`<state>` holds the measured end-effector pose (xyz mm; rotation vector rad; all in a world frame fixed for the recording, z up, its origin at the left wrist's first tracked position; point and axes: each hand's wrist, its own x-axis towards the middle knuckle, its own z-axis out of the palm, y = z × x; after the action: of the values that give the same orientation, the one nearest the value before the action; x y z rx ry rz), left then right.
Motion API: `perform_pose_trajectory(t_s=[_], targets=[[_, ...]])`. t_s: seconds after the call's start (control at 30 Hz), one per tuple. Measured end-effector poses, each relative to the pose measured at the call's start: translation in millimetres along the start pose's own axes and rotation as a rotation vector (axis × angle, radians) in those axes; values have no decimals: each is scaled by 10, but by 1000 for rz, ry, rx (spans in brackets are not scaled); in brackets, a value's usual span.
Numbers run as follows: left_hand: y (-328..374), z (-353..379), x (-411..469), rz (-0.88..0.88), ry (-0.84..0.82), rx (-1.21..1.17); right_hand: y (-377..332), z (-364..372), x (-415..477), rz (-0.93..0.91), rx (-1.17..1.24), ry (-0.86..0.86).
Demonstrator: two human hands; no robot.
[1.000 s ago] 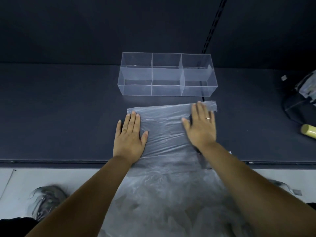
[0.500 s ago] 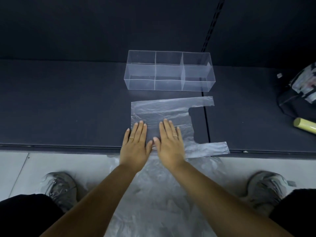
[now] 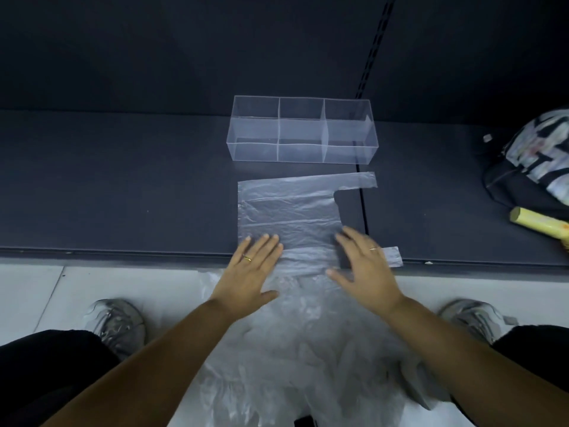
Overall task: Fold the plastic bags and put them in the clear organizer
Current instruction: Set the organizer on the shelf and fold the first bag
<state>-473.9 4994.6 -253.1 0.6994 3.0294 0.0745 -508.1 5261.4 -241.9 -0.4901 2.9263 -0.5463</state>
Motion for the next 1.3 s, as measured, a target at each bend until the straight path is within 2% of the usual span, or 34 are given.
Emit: perform_pose_trajectory(t_s=[0.03, 0.1, 0.17, 0.27, 0.4, 0.47, 0.6, 0.67, 0.8, 0.93, 1.03, 1.2, 1.3], targets=[[39, 5, -47, 23, 37, -2, -136, 67, -24, -52, -8, -25], [63, -2, -71, -48, 162, -43, -372, 194, -18, -99, -36, -52], [45, -42, -62, -97, 278, -57, -503, 270, 37, -80, -45, -42], [-36, -181, -46, -110, 334, -84, -519, 278, 118, -33, -19, 5], [-214, -361, -26, -214, 273, -181, -381, 121, 97, -77, 3, 94], [-271, -381, -32, -278, 166, -273, -258, 12, 82, -50, 3, 91], [-153, -237, -36, -127, -164, -77, -129, -46, 68, -34, -61, -60], [-53, -115, -45, -105, -223, 10, -196, 14, 50, -44, -80, -119], [-29, 2, -33, -187, -112, 12, -349, 185, 83, -13, -111, -56], [-56, -12, -15, -214, -5, -125, -441, 234, 147, -67, -26, 76], [-41, -76, 5, -212, 19, -187, -470, 186, 159, -77, 52, 114], [22, -233, 73, -180, 119, -246, -476, -66, 133, -80, 181, 5], [-64, -424, 80, -290, 47, -473, -306, -240, 96, -25, 118, -107]])
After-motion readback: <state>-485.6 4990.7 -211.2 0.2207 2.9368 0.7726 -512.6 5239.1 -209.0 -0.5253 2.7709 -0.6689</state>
